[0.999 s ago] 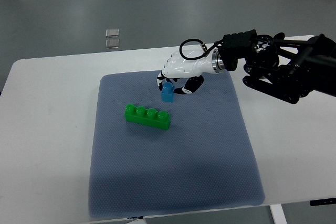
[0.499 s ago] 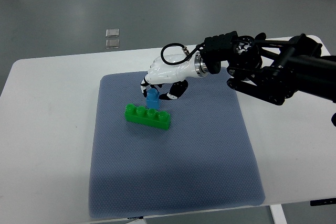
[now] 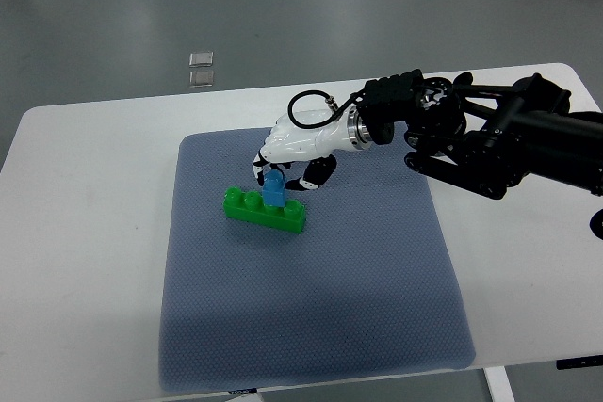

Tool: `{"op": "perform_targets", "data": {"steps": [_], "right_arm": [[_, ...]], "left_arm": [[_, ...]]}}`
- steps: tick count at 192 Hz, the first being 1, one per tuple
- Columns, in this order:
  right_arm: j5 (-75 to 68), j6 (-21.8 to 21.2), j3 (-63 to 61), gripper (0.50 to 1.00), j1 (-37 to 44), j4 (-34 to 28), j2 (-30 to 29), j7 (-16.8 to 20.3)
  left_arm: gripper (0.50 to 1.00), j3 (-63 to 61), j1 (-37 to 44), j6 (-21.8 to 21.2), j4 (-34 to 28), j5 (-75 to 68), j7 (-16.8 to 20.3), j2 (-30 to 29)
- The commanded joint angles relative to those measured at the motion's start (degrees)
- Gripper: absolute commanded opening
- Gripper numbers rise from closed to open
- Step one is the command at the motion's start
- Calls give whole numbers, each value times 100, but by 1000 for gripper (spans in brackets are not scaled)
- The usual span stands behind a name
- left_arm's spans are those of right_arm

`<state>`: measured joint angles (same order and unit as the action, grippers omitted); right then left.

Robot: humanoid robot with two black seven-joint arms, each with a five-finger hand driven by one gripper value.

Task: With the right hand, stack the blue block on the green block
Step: 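Lower the blue block onto the green brick's studs and press down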

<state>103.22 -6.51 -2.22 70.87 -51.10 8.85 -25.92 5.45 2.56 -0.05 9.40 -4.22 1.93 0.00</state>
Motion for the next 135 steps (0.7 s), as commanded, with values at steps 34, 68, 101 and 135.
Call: {"op": "perform_targets", "data": {"steps": [34,68,101,135], "right_arm": [[5,27,-16,500,-29,29,-15,8],[14,45,-24,500,-73,38,-77,17],[23,53,-24,500,-108,73,-103,26],[40,97,-60,500,-178,135,-121,26]], "left_arm": [[1000,0,-1,-3,1,0,0,0],[1000,0,-1,-4,1,0,0,0],[1000,0,-1,-4,1,0,0,0],[1000,0,-1,5,1,0,0,0]]}}
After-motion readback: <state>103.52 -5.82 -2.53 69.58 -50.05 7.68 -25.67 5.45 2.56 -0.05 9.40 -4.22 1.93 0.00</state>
